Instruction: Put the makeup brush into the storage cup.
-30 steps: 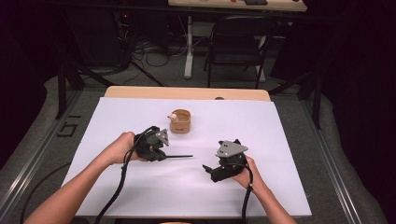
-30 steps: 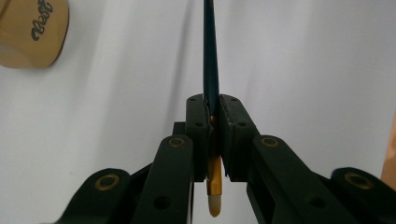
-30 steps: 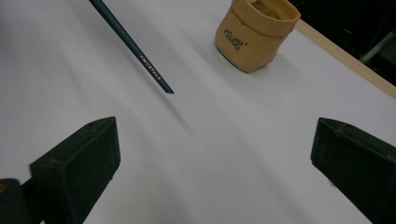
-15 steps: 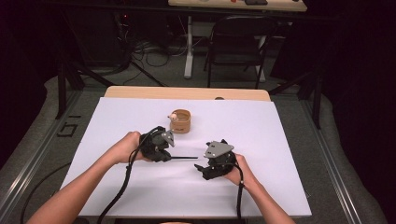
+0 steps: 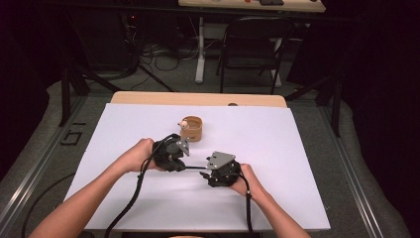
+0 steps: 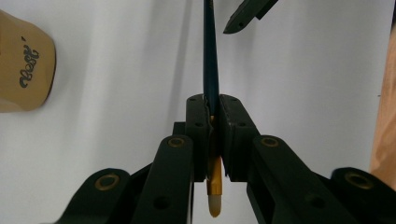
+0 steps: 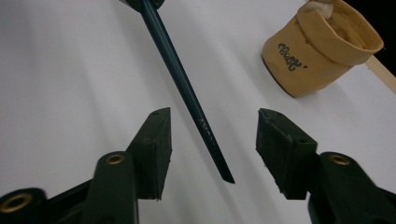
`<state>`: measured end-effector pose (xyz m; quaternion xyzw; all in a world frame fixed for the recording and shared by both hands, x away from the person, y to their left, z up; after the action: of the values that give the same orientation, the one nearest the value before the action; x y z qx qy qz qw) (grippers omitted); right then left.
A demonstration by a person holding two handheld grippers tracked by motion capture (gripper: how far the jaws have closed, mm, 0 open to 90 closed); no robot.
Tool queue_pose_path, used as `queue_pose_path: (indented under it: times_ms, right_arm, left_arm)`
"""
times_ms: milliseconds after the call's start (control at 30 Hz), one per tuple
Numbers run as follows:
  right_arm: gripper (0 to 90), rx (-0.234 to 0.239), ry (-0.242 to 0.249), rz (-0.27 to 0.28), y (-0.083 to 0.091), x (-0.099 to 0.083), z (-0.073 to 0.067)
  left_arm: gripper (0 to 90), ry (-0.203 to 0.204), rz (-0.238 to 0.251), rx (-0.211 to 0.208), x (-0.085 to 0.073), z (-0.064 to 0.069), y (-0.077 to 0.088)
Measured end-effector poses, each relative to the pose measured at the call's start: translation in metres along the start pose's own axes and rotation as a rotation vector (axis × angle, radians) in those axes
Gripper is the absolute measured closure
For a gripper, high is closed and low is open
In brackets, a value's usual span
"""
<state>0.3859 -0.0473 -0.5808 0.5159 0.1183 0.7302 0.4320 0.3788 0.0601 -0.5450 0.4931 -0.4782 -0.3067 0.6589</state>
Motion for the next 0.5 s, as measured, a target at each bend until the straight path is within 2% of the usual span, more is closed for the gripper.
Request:
queue_pose_path:
  times_ms: [267,500]
  right_arm:
    - [63.5,0.004,0.007,-0.005,-0.0014,0.0017,-0.0028]
    - [73.5,0.021,0.022,0.002,-0.0016,0.0007,-0.0033]
  left_arm:
    - [83.0,-0.014,-0.004,0.002,0.0054,0.0032,-0.0025]
    - [83.0,-0.019,-0.012,0.008,0.0075,0.0026,-0.0016]
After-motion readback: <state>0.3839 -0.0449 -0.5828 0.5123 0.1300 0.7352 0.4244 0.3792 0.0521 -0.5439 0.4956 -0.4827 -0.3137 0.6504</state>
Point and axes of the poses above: each handheld gripper's, and its own axes: y roughly backward along the jaws, x roughly out of its top, z roughly to its right, the point moved 10 cm from there along -y, roughly forward along the jaws, and after that the axes turned 14 degrees about y, right-handed, at the moved point
